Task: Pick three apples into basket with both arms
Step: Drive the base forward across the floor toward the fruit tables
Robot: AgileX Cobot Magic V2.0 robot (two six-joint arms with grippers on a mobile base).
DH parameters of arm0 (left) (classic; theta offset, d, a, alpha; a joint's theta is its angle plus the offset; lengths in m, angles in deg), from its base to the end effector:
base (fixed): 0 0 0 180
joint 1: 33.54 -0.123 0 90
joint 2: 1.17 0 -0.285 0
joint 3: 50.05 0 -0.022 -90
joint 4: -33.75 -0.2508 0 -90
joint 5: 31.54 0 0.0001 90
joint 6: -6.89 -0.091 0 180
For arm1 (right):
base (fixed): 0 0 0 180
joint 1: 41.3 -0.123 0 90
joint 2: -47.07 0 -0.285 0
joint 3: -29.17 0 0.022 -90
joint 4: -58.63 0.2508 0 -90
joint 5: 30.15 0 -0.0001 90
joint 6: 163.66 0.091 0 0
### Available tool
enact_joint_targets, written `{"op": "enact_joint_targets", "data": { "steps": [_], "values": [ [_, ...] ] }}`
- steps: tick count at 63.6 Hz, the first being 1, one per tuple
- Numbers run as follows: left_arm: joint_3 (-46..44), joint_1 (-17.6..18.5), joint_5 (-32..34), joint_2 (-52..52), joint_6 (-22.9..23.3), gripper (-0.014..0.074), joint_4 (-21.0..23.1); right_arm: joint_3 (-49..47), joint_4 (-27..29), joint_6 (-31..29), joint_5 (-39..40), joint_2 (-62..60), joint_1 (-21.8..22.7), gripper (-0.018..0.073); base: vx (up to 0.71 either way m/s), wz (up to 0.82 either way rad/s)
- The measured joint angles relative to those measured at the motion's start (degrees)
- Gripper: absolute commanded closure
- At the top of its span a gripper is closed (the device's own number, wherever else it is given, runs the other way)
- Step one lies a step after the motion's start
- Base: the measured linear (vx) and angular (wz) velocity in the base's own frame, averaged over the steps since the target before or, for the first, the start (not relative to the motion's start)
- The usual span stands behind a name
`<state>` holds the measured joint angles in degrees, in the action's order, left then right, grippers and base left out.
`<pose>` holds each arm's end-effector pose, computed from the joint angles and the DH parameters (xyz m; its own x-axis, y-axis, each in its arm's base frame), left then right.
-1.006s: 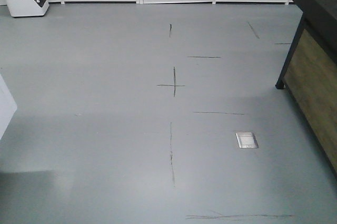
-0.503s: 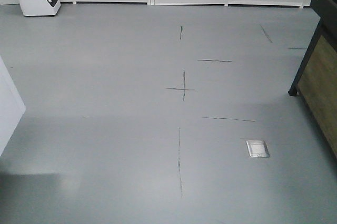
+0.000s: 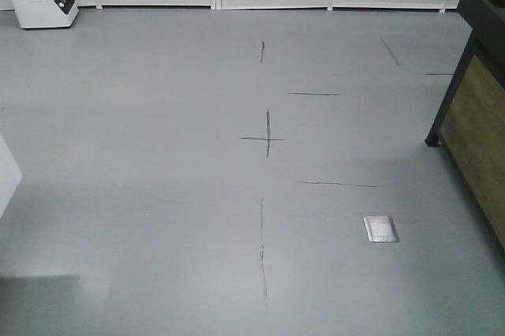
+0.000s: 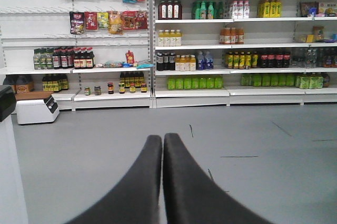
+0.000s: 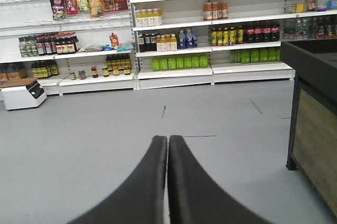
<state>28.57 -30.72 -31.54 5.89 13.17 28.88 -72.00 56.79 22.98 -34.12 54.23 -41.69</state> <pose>0.0563 -0.0028 0.2056 0.0740 -0.0283 -0.9969 0.0510 0.9984 -0.0245 0.0569 0.0002 0.1980 0.0003 0.0838 -0.9965 -0.0046 0.9965 0.0838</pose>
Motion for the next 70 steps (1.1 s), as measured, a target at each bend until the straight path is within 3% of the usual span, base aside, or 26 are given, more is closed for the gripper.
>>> {"op": "enact_joint_targets", "data": {
  "steps": [70],
  "values": [
    [0.0,0.0,0.0,0.0,0.0,0.0603,0.0,0.0,0.0,0.0,0.0,0.0,0.0,0.0568,0.11,-0.05]
  ]
}}
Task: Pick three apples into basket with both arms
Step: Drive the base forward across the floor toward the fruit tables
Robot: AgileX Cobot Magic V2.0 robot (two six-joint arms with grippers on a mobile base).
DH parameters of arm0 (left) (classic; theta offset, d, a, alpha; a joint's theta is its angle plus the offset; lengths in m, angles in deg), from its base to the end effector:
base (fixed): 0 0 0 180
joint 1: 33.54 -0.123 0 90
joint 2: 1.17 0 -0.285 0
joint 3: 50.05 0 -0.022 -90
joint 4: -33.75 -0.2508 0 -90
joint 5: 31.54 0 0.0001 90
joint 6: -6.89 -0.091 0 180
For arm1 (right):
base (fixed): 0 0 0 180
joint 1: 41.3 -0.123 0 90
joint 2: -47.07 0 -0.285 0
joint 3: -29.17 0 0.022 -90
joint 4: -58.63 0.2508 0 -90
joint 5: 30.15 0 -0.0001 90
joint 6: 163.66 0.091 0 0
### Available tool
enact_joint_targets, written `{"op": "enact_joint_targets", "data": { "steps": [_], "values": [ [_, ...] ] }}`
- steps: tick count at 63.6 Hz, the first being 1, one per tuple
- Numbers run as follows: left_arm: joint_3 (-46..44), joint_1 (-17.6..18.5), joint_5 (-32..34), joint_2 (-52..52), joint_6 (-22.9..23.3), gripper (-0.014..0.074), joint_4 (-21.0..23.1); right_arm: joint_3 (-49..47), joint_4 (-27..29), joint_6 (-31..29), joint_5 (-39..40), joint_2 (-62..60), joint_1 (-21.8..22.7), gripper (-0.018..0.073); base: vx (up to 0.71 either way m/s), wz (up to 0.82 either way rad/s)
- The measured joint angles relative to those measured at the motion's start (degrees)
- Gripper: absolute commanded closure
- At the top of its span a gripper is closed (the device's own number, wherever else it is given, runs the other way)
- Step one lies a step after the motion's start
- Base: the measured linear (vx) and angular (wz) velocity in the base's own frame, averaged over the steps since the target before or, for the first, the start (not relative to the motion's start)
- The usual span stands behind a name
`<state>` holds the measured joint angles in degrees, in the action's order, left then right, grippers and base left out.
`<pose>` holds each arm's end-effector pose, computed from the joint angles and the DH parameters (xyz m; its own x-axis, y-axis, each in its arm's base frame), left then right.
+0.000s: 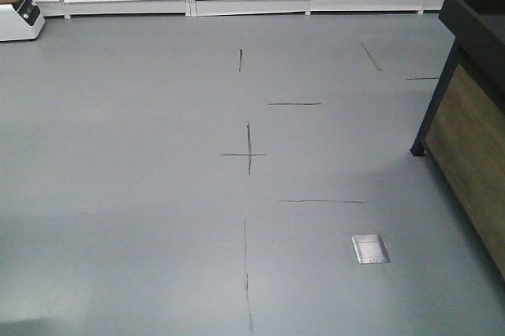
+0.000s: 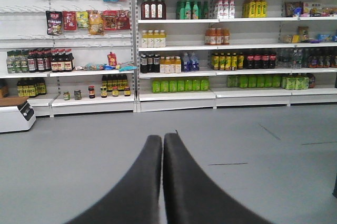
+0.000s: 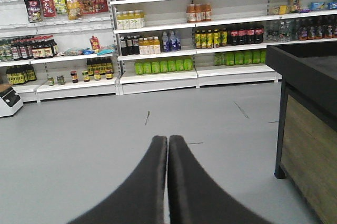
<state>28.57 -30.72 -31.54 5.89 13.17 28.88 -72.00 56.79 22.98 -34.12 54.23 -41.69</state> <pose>0.0563 -0.0028 0.2056 0.0740 -0.0283 -0.9969 0.0510 0.9984 -0.0245 0.0569 0.0002 0.1980 0.0003 0.0838 -0.9965 -0.0046 0.9965 0.0838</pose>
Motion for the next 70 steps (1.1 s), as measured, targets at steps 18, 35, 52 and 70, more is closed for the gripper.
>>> {"op": "enact_joint_targets", "data": {
  "steps": [18,35,52,70],
  "values": [
    [0.0,0.0,0.0,0.0,0.0,0.0603,0.0,0.0,0.0,0.0,0.0,0.0,0.0,0.0568,0.15,0.01],
    [0.0,0.0,0.0,0.0,0.0,0.0603,0.0,0.0,0.0,0.0,0.0,0.0,0.0,0.0568,0.14,0.01],
    [0.0,0.0,0.0,0.0,0.0,0.0603,0.0,0.0,0.0,0.0,0.0,0.0,0.0,0.0568,0.11,0.00],
    [0.0,0.0,0.0,0.0,0.0,0.0603,0.0,0.0,0.0,0.0,0.0,0.0,0.0,0.0568,0.06,-0.03]
  ]
}}
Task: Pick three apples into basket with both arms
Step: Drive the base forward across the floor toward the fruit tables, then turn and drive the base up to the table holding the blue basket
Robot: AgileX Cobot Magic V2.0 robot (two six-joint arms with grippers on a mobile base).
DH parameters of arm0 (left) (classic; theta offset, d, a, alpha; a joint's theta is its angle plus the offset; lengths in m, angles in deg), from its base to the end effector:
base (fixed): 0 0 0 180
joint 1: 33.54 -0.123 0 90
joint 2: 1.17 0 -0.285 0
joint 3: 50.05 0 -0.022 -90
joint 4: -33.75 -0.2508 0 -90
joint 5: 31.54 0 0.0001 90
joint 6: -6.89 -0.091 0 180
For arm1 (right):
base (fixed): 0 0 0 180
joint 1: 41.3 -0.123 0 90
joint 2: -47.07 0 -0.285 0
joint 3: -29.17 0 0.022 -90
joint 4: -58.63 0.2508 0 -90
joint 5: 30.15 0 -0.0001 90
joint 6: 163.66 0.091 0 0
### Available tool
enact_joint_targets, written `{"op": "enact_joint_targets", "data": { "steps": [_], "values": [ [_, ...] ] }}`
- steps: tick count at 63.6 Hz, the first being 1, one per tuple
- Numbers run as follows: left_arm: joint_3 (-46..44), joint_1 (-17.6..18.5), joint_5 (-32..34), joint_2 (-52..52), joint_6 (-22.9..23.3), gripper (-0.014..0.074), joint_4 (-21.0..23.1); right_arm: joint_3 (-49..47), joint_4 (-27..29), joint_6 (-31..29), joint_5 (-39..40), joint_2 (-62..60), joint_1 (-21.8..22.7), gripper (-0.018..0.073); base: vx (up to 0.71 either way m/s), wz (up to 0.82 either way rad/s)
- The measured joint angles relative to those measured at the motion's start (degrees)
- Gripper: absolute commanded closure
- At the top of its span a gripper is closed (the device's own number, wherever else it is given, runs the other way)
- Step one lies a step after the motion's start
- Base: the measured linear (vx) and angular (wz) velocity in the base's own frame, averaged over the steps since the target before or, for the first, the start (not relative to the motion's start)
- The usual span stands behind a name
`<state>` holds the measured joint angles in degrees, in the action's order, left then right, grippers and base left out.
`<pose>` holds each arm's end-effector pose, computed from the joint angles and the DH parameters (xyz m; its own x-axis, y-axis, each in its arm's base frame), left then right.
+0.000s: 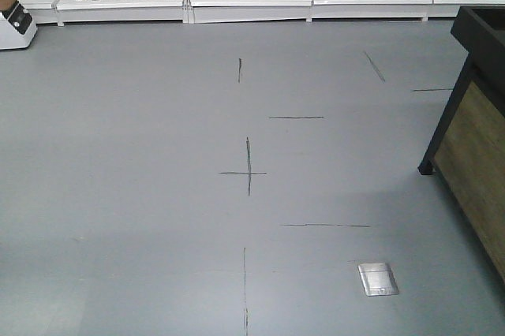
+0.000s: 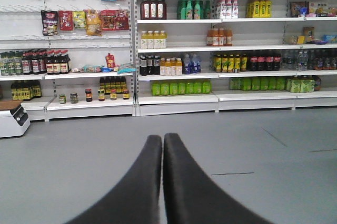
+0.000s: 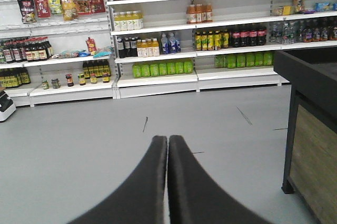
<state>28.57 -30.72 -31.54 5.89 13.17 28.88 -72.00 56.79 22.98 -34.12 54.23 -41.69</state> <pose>0.0563 -0.0028 0.2056 0.0740 -0.0283 -0.9969 0.0510 0.9984 -0.0245 0.0569 0.0002 0.1980 0.0003 0.0838 -0.9965 -0.0046 0.9965 0.0838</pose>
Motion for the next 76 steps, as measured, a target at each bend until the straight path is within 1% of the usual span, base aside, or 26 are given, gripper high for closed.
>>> {"op": "enact_joint_targets", "data": {
  "steps": [41,76],
  "values": [
    [0.0,0.0,0.0,0.0,0.0,0.0603,0.0,0.0,0.0,0.0,0.0,0.0,0.0,0.0568,0.03,-0.10],
    [0.0,0.0,0.0,0.0,0.0,0.0603,0.0,0.0,0.0,0.0,0.0,0.0,0.0,0.0568,0.06,-0.25]
  ]
}}
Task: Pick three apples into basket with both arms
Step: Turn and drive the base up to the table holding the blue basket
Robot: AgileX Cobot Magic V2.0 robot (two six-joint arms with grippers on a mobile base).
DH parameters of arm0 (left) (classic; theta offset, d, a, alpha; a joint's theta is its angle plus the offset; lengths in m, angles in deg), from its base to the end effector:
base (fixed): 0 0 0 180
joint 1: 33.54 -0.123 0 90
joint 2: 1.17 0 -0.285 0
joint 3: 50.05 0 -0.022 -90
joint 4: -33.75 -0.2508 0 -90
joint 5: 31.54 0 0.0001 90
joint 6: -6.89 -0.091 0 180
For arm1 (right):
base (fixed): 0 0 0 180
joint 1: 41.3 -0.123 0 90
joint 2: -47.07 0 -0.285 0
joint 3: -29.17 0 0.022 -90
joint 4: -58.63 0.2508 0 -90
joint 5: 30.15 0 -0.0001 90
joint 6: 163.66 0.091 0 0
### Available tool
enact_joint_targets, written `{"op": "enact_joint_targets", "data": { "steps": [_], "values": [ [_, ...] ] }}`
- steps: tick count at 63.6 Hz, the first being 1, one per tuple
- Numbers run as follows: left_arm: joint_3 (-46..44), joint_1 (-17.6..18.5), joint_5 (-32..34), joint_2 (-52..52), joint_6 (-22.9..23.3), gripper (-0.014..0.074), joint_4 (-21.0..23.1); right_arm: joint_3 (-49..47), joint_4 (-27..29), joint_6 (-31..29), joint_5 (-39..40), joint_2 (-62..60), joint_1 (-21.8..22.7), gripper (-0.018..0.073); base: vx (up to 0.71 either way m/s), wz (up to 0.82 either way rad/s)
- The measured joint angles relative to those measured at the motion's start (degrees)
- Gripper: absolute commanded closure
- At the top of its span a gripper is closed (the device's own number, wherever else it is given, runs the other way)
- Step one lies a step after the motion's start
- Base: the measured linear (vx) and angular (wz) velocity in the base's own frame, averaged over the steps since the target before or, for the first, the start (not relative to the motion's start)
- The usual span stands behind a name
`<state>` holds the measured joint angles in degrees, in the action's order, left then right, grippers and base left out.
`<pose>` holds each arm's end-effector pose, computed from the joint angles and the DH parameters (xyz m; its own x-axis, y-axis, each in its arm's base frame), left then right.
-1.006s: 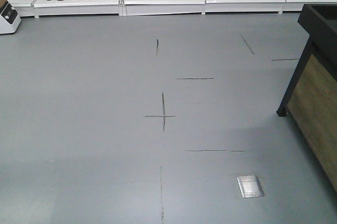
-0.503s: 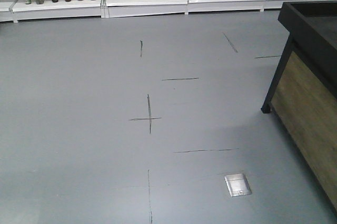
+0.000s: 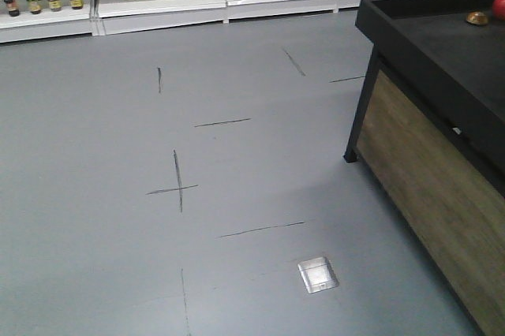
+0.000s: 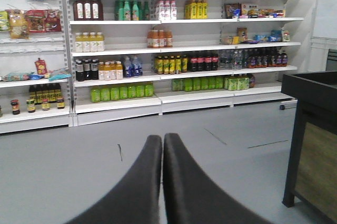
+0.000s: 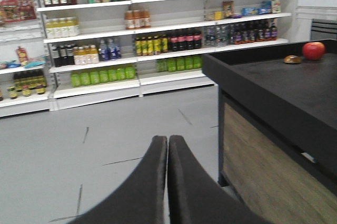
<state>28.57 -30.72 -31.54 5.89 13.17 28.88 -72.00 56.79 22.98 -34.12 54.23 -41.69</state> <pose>0.0563 -0.0028 0.2056 0.0740 -0.0283 -0.9969 0.0510 0.9984 -0.0245 0.0569 0.0002 0.1980 0.0003 0.0838 -0.9965 -0.0046 0.9965 0.0838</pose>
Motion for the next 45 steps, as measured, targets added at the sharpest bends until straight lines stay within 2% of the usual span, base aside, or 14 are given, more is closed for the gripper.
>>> {"op": "enact_joint_targets", "data": {
  "steps": [45],
  "values": [
    [0.0,0.0,0.0,0.0,0.0,0.0603,0.0,0.0,0.0,0.0,0.0,0.0,0.0,0.0568,0.08,-0.32]
  ]
}}
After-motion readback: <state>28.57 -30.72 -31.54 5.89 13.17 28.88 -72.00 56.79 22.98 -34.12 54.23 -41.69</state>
